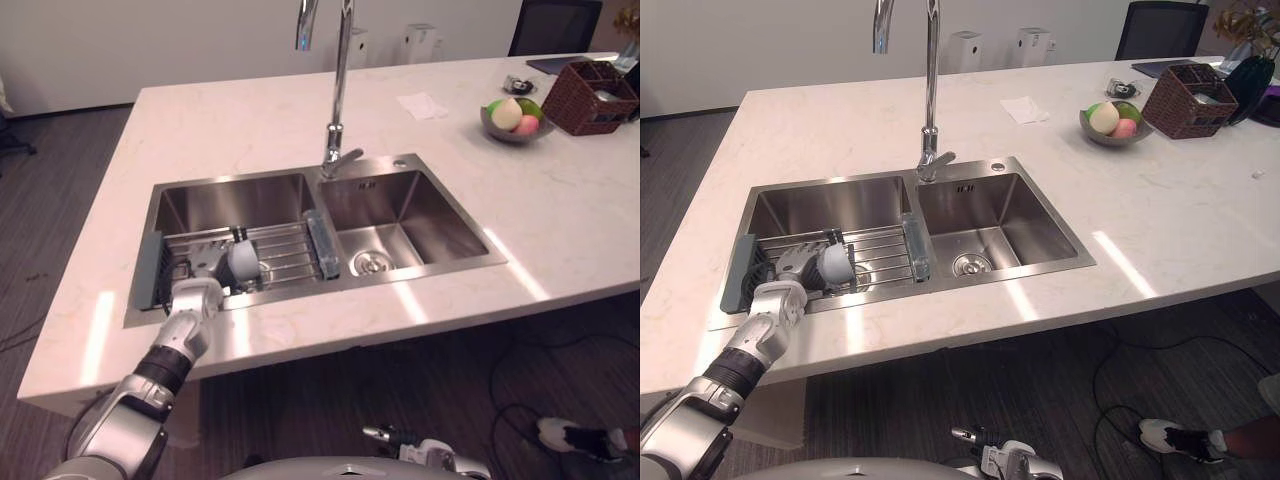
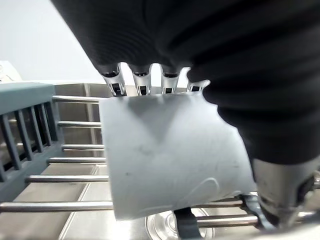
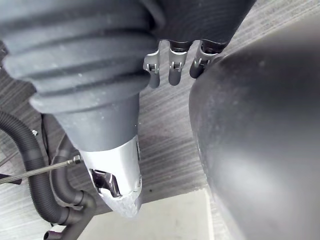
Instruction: Walk over to the sink, pick up the cup, carry it to the dishwasher, place the cup inside the dishwasher, then close the dishwasher door
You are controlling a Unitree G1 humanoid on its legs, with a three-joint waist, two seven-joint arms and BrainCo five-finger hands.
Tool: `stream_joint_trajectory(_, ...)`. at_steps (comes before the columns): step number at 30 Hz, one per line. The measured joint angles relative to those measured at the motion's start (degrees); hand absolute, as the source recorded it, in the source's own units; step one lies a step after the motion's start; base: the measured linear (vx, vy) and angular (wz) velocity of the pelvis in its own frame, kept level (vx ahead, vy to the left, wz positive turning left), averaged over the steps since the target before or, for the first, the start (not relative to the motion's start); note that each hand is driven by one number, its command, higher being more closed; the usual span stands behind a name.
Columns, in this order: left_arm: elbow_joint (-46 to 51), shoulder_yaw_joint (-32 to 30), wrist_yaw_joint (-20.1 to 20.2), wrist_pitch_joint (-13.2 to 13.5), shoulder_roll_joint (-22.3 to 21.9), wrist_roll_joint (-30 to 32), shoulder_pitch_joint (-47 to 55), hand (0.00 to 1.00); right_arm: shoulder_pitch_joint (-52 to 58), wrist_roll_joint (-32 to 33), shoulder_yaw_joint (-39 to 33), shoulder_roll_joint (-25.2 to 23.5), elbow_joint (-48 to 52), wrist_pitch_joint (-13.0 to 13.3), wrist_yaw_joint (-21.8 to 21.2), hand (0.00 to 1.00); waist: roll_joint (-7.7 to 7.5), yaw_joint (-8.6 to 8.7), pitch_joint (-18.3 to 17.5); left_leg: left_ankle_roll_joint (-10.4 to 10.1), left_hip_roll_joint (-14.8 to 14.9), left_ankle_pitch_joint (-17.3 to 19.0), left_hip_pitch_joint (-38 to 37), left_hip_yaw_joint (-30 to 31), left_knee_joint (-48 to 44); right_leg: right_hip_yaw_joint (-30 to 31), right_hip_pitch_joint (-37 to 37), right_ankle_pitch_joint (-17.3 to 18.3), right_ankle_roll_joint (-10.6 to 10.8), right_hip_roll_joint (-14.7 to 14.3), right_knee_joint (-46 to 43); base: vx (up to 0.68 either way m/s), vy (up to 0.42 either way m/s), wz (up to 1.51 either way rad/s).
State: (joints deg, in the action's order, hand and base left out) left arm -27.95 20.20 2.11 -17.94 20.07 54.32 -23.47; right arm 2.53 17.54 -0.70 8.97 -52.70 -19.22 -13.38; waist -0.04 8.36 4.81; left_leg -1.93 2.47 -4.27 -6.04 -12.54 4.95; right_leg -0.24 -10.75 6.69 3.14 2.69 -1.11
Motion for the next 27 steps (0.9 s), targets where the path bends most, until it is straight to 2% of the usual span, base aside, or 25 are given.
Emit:
stream_joint_trajectory(10,-2.1,-2.4,-0.1,0.0,0.4,1.1,-0.1,0.00,0.0,0.0,-0.1,0.0,0.0,0.0,-0.3,0.00,-0.01,0.06,0.0,0.0,0.0,0.0,0.1,-0.1,0.0,0.2,0.3,0.0,0.0,0.0,0.2,0.00,0.000,0.00)
stream_joint_trajectory(23,-5.8,-2.4,-0.9,2.4,0.1,4.9,-0.7,0.00,-1.0,-0.6,-0.1,0.2,-0.7,-1.2,-0.4,0.00,0.11,0.09,-0.9,0.1,0.1,0.2,-0.1,-1.5,0.0,1.3,0.5,-0.4,0.2,-0.1,0.6,0.00,-0.001,-0.04)
stream_joint_trajectory(27,-7.5,-2.4,-1.0,3.0,0.0,6.3,-0.9,0.00,-1.5,-1.6,-0.1,0.2,-1.2,-1.7,-0.7,0.00,0.14,0.70,-1.2,0.2,0.0,0.3,-0.2,-1.6,0.0,1.6,0.5,-0.5,0.3,0.0,0.6,-0.01,-0.004,-0.02)
